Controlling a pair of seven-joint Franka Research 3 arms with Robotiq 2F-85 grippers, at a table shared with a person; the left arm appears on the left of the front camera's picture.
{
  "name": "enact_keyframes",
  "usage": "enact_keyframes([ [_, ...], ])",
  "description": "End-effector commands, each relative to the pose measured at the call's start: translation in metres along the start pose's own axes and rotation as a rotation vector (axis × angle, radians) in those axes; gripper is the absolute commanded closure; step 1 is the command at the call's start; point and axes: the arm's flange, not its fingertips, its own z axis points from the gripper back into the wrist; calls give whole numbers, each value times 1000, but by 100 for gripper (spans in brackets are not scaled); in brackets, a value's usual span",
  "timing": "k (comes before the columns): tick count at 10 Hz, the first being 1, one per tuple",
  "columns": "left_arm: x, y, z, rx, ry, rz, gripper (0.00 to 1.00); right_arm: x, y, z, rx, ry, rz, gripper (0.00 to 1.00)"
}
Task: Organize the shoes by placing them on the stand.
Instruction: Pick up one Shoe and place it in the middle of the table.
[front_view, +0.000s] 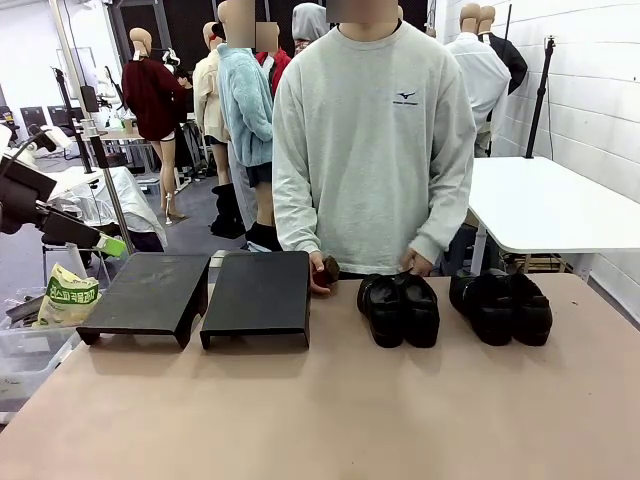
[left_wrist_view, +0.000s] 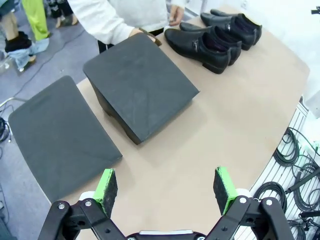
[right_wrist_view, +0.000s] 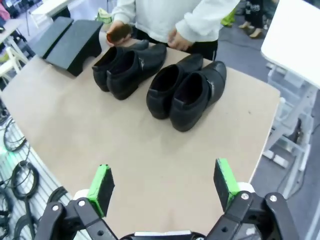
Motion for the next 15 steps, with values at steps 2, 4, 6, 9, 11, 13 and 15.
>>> enact_keyframes([
  [2, -17, -1, -21, 2, 67, 27, 0, -61, 126, -74, 35, -14, 100, 0],
  [4, -17, -2, -28, -1, 93, 25, 0, -30, 134, -79, 52, 24, 184, 0],
  [6, -20, 2, -38, 7, 100, 69, 0, 38, 35, -16, 47, 31, 131, 0],
  [9, -8, 5, -29, -8, 85, 20, 0, 38, 35, -16, 47, 31, 131, 0],
  [11, -8, 5, -29, -8, 85, 20, 0, 38, 35, -16, 47, 31, 131, 0],
  [13, -8, 5, -29, -8, 85, 20, 0, 38, 35, -16, 47, 31, 131, 0],
  [15, -8, 5, -29, -8, 85, 20, 0, 38, 35, -16, 47, 31, 131, 0],
])
